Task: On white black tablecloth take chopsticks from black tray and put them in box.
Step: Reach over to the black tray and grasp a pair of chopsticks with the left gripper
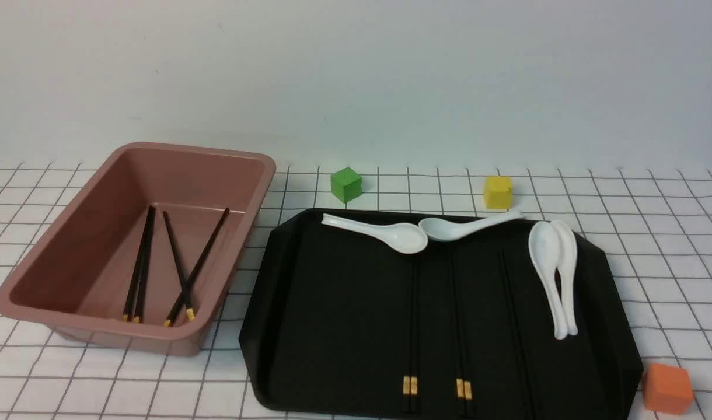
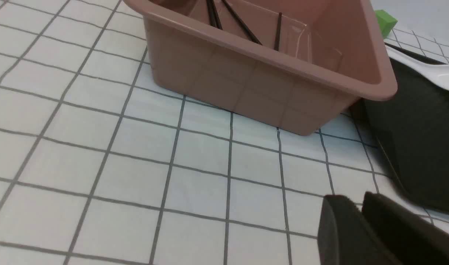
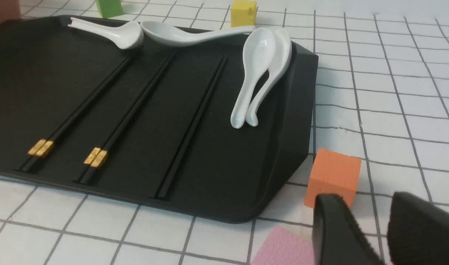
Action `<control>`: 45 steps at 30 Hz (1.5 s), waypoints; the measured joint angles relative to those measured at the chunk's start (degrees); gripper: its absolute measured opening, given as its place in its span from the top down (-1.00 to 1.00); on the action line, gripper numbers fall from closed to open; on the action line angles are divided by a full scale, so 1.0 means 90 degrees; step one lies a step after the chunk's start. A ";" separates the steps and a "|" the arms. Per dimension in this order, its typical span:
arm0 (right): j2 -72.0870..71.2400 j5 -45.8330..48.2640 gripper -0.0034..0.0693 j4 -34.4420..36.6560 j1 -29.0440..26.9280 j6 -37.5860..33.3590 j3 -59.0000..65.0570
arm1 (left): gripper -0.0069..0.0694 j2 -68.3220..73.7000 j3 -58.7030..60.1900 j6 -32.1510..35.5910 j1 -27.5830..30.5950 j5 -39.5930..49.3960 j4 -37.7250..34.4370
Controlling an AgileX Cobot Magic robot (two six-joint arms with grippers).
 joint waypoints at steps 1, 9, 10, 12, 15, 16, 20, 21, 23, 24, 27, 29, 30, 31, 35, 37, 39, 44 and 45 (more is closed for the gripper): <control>0.0000 0.0000 0.25 0.0000 0.0000 0.0000 0.0000 | 0.55 0.0000 0.0000 0.0000 0.0000 0.0000 0.0000; 0.0000 0.0000 0.25 0.0000 0.0000 0.0000 0.0000 | 0.55 0.0000 0.0000 0.0000 0.0000 0.0000 0.0000; 0.0000 0.0000 0.25 0.0000 0.0000 0.0000 0.0000 | 0.55 0.0000 0.0000 0.0000 0.0000 0.0000 0.0000; 0.0000 0.0000 0.25 0.0000 0.0000 0.0000 0.0000 | 0.55 0.0000 0.0000 0.0000 0.0000 0.0000 0.0000; 0.0000 0.0000 0.25 0.0000 0.0000 0.0000 0.0000 | 0.54 0.0000 0.0000 0.0000 0.0000 -0.0007 0.0000; 0.0000 0.0000 0.25 0.0000 0.0000 0.0000 0.0000 | 0.54 0.0000 0.0000 0.0000 0.0000 -0.0007 0.0000; 0.0000 0.0000 0.25 0.0000 0.0000 0.0000 0.0000 | 0.53 0.0000 0.0000 0.0000 0.0000 -0.0007 0.0000; 0.0000 0.0000 0.25 0.0000 0.0000 0.0000 0.0000 | 0.53 0.0000 0.0000 0.0000 0.0000 -0.0007 0.0000; 0.0000 0.0000 0.25 0.0000 0.0000 0.0000 0.0000 | 0.52 0.0000 0.0000 0.0000 0.0000 -0.0007 0.0000; 0.0000 0.0000 0.25 0.0000 0.0000 0.0000 0.0000 | 0.52 0.0000 0.0000 0.0000 0.0000 -0.0007 0.0000; 0.0000 0.0000 0.25 0.0000 0.0000 0.0000 0.0000 | 0.52 0.0000 0.0000 0.0000 0.0000 -0.0012 0.0000; 0.0000 0.0000 0.25 0.0000 0.0000 0.0000 0.0000 | 0.52 0.0000 0.0000 0.0000 0.0000 -0.0012 0.0000; 0.0000 0.0000 0.25 0.0000 0.0000 0.0000 0.0000 | 0.52 0.0000 0.0000 0.0000 0.0000 -0.0012 0.0000; 0.0000 0.0000 0.25 0.0000 0.0000 0.0000 0.0000 | 0.52 0.0000 0.0000 0.0000 0.0000 -0.0012 0.0000; 0.0000 0.0000 0.25 0.0000 0.0000 0.0000 0.0000 | 0.52 0.0000 0.0000 0.0000 0.0000 -0.0012 0.0000; 0.0000 0.0000 0.25 0.0000 0.0000 0.0000 0.0000 | 0.52 0.0000 0.0000 0.0000 0.0000 -0.0012 0.0000; 0.0000 0.0000 0.25 0.0000 0.0000 0.0000 0.0000 | 0.52 0.0000 0.0000 0.0000 0.0000 -0.0015 0.0013; 0.0000 0.0000 0.25 0.0000 0.0000 0.0000 0.0000 | 0.52 0.0000 0.0000 0.0012 0.0000 -0.0082 0.0207; 0.0000 0.0000 0.25 0.0000 0.0000 0.0000 0.0000 | 0.52 0.0000 0.0000 0.0012 0.0000 -0.0097 0.0243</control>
